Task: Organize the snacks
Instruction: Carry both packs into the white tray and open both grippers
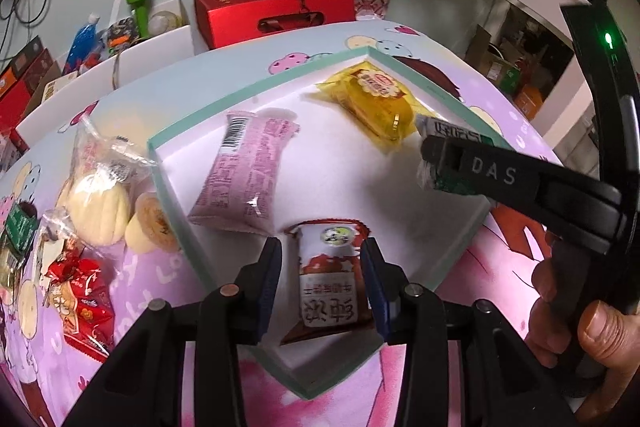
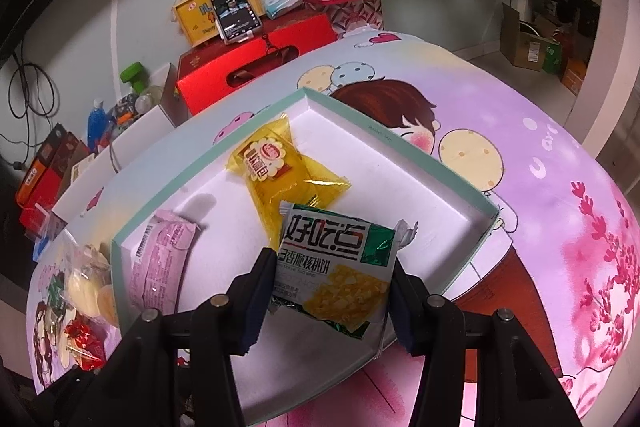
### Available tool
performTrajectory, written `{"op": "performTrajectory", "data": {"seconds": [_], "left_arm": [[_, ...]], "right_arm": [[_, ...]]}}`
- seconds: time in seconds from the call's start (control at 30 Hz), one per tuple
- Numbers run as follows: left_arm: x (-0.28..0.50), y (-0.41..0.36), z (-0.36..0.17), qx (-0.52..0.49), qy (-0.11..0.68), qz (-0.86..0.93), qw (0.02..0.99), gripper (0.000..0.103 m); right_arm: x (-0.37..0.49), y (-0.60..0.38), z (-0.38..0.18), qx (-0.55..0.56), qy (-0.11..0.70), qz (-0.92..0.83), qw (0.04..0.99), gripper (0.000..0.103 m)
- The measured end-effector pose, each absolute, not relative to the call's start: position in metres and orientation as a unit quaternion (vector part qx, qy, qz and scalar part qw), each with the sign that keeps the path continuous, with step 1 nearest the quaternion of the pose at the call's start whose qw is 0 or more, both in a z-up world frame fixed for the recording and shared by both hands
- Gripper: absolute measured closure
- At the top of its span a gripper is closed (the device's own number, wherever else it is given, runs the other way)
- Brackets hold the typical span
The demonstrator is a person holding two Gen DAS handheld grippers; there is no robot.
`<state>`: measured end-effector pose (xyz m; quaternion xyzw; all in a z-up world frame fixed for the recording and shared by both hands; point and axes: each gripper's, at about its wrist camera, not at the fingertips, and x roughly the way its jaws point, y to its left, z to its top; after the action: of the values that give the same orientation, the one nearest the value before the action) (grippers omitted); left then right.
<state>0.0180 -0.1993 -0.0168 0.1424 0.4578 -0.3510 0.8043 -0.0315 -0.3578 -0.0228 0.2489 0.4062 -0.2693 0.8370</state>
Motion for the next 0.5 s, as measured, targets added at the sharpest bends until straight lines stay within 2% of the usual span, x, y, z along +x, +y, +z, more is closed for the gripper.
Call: {"op": "performTrajectory", "data": {"seconds": [0.33,0.4,0.47,0.5], "left_arm": [[0.034,-0.178,-0.011,0.109,0.469,-0.314,0.818,0.051],[0.038,-0.173,-0.009,0.104,0.471,-0.303,0.822,0.05],[0.046,-0.163,-0.006,0.092,0.473,-0.286,0.828,0.042],[0.049,-0.158,-0.006,0.086,0.474,-0.277,0.831,0.029]], "right_arm": [[-0.031,-0.359,-0.028,0.258,0.414,-0.268,0.831,0.044],[-0.03,-0.357,-0.028,0.255,0.412,-0.263,0.834,0.036],[-0.03,-0.355,-0.026,0.25,0.408,-0.259,0.839,0.023],[-0.03,-0.354,-0.025,0.247,0.406,-0.258,0.841,0.022]]}}
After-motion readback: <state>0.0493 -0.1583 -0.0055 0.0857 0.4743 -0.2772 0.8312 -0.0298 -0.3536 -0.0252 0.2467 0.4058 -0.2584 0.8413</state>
